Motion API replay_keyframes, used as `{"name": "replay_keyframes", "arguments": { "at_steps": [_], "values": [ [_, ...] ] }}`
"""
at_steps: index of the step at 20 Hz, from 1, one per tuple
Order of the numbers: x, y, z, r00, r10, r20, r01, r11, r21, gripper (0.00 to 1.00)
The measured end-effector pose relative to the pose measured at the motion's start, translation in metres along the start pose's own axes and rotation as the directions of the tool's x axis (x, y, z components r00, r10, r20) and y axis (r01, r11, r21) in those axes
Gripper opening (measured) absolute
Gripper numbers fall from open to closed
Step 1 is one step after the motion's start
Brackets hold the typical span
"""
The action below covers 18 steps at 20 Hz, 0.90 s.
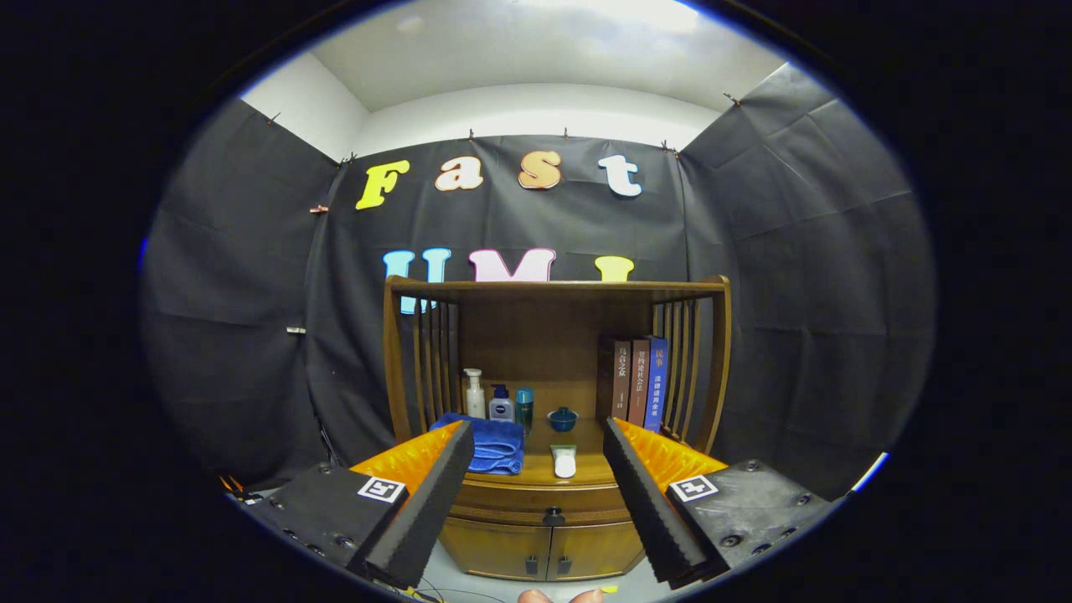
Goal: Pull open the drawer, take out the items inside it, and place them on the countertop above the cabinet.
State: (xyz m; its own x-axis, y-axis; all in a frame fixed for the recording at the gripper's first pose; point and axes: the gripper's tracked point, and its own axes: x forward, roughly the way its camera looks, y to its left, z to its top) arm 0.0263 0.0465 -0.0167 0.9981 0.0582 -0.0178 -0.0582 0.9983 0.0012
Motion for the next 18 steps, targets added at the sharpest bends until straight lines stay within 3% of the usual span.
{"name": "replay_keyframes", "arguments": {
  "at_steps": [18],
  "values": [
    [-0.0034, 0.0067, -0.0044, 1.000, 0.022, 0.004, -0.022, 1.000, 0.007, 0.99]
  ]
}}
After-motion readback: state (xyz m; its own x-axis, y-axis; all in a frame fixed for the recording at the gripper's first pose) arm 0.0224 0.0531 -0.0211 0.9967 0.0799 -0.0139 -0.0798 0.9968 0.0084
